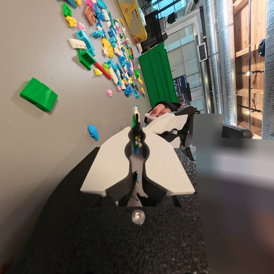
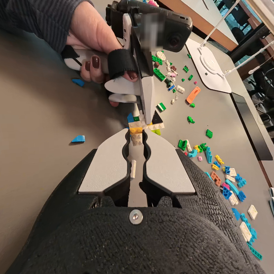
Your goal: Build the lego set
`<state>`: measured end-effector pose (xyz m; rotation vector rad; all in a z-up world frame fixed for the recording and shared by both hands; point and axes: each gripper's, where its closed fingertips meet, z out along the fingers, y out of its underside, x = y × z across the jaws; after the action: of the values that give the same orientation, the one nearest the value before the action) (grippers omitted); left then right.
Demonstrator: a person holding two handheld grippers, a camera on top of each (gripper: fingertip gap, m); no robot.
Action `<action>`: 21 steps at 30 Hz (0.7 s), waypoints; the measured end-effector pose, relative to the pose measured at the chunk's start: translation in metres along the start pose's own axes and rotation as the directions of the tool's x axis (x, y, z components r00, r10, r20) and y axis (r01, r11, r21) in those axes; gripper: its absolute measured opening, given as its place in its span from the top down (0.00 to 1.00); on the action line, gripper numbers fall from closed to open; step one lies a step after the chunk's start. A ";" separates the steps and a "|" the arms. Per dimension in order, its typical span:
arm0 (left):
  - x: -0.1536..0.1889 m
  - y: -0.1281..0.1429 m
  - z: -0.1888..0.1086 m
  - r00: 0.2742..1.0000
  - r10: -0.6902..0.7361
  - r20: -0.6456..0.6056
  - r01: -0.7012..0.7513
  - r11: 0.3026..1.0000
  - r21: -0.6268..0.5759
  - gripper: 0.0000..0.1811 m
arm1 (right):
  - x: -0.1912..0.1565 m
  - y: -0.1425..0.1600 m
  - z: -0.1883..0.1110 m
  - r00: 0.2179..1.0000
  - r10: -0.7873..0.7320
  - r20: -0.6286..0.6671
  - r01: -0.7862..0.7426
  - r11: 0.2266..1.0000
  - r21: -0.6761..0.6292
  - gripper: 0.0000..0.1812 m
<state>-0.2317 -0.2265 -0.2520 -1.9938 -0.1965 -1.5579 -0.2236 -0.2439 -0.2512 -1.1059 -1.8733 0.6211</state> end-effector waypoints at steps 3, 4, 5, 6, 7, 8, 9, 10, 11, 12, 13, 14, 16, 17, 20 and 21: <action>0.000 0.000 0.000 1.000 0.000 0.003 0.000 1.000 -0.001 0.96 | 0.000 0.001 0.002 1.000 -0.001 0.001 0.001 1.000 -0.013 0.92; 0.000 0.000 0.000 1.000 -0.001 0.003 0.001 1.000 0.000 0.96 | 0.000 0.001 0.002 1.000 0.000 0.001 0.000 1.000 -0.016 0.92; 0.000 0.000 0.000 1.000 -0.002 0.002 0.002 1.000 -0.001 0.96 | 0.000 0.001 0.002 1.000 0.003 0.002 -0.003 1.000 -0.018 0.92; 0.000 0.000 0.000 1.000 -0.002 0.002 0.002 1.000 -0.001 0.96 | 0.000 0.001 0.002 1.000 0.005 0.003 -0.004 1.000 -0.020 0.92; -0.001 0.000 0.000 1.000 -0.003 0.002 0.003 1.000 -0.002 0.96 | 0.001 0.001 0.002 1.000 0.005 0.004 -0.005 1.000 -0.022 0.92; -0.001 0.000 0.000 1.000 -0.005 0.003 0.005 1.000 -0.003 0.96 | 0.000 0.001 0.002 1.000 0.004 0.005 -0.004 1.000 -0.025 0.92; -0.001 0.000 0.000 1.000 -0.006 0.003 0.006 1.000 -0.004 0.96 | 0.000 0.001 0.002 1.000 0.002 0.006 -0.002 1.000 -0.027 0.92; -0.001 0.000 0.000 1.000 -0.006 0.003 0.006 1.000 -0.004 0.96 | 0.000 0.001 0.002 1.000 -0.002 0.005 0.002 1.000 -0.030 0.92; -0.001 0.000 0.000 1.000 -0.006 0.004 0.006 1.000 -0.004 0.96 | 0.000 0.001 0.002 1.000 -0.006 0.003 0.006 0.999 -0.031 0.92; -0.001 0.000 0.000 1.000 -0.007 0.004 0.007 1.000 -0.005 0.96 | 0.000 0.001 0.002 1.000 -0.010 0.003 0.010 0.999 -0.033 0.92; -0.001 0.000 0.001 1.000 -0.009 0.004 0.009 1.000 -0.006 0.96 | 0.000 0.001 0.002 1.000 -0.015 0.002 0.015 0.999 -0.036 0.92; -0.001 0.001 0.001 1.000 -0.011 0.001 0.011 1.000 -0.008 0.96 | 0.000 0.001 0.002 1.000 -0.019 0.003 0.019 0.999 -0.036 0.92; -0.001 0.001 0.001 1.000 -0.015 -0.002 0.015 1.000 -0.010 0.96 | 0.000 0.001 0.002 1.000 -0.024 0.004 0.024 0.999 -0.037 0.92; -0.001 0.001 0.001 1.000 -0.017 -0.002 0.017 1.000 -0.010 0.96 | -0.001 0.001 0.002 1.000 -0.024 0.006 0.024 0.999 -0.037 0.92; -0.002 0.001 0.001 1.000 -0.031 0.003 0.031 0.999 -0.010 0.96 | -0.002 0.002 0.002 1.000 -0.015 0.019 0.016 0.999 -0.040 0.92; -0.003 0.001 0.001 0.999 -0.039 0.006 0.039 0.999 -0.011 0.96 | -0.002 0.003 0.003 1.000 -0.010 0.021 0.011 0.999 -0.042 0.92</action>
<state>-0.2313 -0.2254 -0.2554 -2.0142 -0.2307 -1.5807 -0.2244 -0.2439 -0.2554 -1.1200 -1.9161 0.5918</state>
